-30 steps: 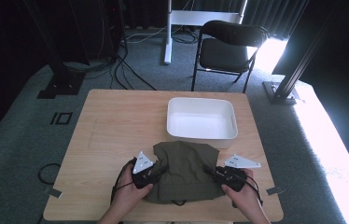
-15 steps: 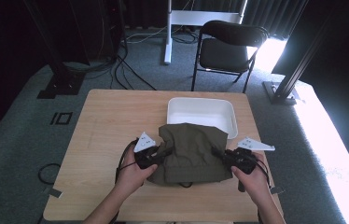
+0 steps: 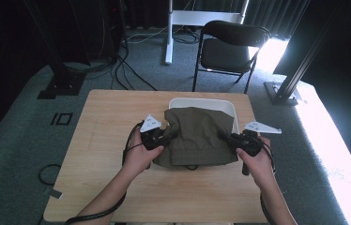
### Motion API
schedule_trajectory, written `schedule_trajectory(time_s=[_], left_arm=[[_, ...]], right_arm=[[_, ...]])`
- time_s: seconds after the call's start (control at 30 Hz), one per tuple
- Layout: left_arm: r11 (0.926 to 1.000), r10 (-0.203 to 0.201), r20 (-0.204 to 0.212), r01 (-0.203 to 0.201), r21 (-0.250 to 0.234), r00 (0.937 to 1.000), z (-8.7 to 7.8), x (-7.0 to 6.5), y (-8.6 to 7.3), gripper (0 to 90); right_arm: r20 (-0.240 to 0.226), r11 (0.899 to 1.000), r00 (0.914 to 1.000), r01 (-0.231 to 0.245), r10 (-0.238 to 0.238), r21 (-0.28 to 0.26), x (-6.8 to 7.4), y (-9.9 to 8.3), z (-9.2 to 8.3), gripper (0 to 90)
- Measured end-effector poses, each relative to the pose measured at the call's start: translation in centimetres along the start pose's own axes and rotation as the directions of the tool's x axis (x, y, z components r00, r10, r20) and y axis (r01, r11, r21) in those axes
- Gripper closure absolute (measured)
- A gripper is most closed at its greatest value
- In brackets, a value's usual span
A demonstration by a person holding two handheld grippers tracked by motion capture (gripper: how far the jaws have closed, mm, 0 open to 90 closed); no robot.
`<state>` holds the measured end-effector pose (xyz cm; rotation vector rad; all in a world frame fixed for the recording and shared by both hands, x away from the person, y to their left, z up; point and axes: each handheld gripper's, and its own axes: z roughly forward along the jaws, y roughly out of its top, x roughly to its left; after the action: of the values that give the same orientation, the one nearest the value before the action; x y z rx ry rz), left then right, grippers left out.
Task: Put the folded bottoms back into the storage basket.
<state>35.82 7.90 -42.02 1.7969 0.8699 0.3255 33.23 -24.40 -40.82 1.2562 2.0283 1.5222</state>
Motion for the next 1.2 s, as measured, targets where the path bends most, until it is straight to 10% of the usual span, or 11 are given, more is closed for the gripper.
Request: schedule_trajectory(time_s=[1.2], left_arm=[[0.9992, -0.032, -0.05, 0.033, 0.024, 0.9983, 9.1, 3.9, 6.6, 76.4]], right_arm=[[0.151, 0.99, 0.9798, -0.136, 0.131, 0.025, -8.3, 5.4, 5.9, 80.8]])
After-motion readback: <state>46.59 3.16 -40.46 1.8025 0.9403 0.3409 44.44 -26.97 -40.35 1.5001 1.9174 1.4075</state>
